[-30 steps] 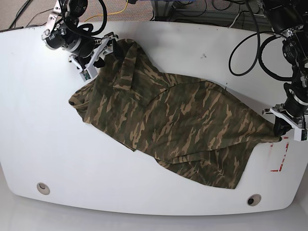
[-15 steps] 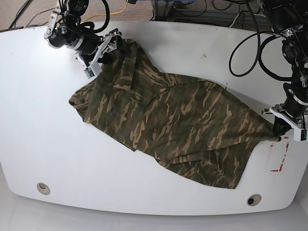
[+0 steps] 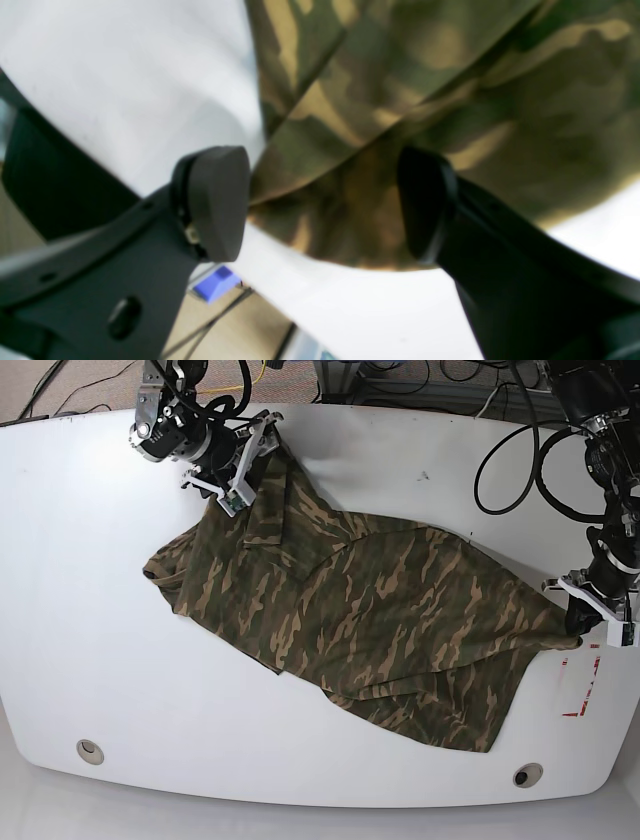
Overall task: Layout the t-shirt on the table in an organized manner, then fold the t-shirt properly
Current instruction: 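Pull the grasped fabric with the left gripper, spreading the shirt out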
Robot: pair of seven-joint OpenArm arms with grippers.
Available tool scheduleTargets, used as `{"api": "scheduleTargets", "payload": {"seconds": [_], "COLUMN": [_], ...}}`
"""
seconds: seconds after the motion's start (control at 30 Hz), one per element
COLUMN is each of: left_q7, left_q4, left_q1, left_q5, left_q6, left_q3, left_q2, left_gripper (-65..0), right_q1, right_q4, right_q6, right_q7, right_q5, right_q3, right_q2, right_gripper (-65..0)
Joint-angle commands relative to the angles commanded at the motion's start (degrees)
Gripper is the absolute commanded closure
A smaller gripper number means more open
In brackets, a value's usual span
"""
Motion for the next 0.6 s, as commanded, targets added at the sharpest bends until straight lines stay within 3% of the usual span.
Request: {"api": "scheduleTargets", "payload": {"seconds": [0.3, 0.6], "left_q7": [0.0, 0.0], "left_q4": [0.0, 0.0], "left_q1": [0.1, 0.1], "left_q5": [0.0, -0.1], "left_q6": [0.0, 0.0], "left_q3": [0.0, 0.0], "left_q2": [0.0, 0.0], "left_gripper": [-0.1, -0.1], "right_q1": [-0.1, -0.9], "right_q4": [-0.4, -0.4], "right_q6": [0.00, 0.00], "right_q7": [1.7, 1.8], "right_q5": [-2.7, -3.1], "right_q3": [-0.7, -5.5], "right_q2": [-0.2, -0.2], "right_gripper": [-44.4, -44.4]}}
